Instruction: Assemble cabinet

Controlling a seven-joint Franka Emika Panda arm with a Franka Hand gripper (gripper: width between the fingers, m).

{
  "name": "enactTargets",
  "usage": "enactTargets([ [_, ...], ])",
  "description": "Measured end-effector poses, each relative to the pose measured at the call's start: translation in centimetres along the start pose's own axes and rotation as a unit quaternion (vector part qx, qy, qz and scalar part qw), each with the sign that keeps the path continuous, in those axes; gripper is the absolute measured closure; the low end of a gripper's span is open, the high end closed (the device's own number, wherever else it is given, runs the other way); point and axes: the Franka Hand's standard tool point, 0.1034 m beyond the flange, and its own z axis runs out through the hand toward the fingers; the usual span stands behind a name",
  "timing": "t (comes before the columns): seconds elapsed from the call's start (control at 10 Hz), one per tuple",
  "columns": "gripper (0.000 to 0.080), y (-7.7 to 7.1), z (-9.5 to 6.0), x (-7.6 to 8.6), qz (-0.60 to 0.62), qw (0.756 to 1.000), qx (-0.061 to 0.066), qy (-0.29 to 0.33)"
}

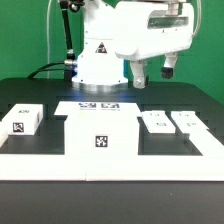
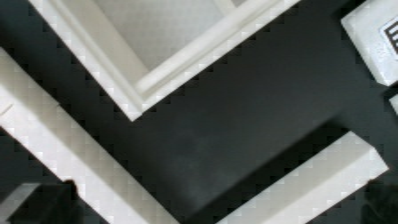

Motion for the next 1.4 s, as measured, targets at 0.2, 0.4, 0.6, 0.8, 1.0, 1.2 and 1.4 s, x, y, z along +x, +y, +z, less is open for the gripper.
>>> enactTargets([
  [0.2,0.0001,0.0,0.0,0.0,0.000,1.000,0.000,0.000],
  [0.4,0.0001,0.0,0.0,0.0,0.000,1.000,0.000,0.000],
  [0.6,0.0001,-0.2,0.5,-0.4,-0.021,1.000,-0.005,0.006],
  [0.8,0.0001,-0.2,1.5,-2.0,-0.117,0.993,-0.017,0.014],
  [1.0,0.0001,0.0,2.4,-3.5,-0.201,0.980,-0.019,-0.001],
  [1.2,0.0001,1.0,2.4,-4.9,-0.194,0.981,-0.012,-0.010],
  [1.4,0.0001,0.9,2.5,-4.8,-0.195,0.981,-0.012,-0.010],
])
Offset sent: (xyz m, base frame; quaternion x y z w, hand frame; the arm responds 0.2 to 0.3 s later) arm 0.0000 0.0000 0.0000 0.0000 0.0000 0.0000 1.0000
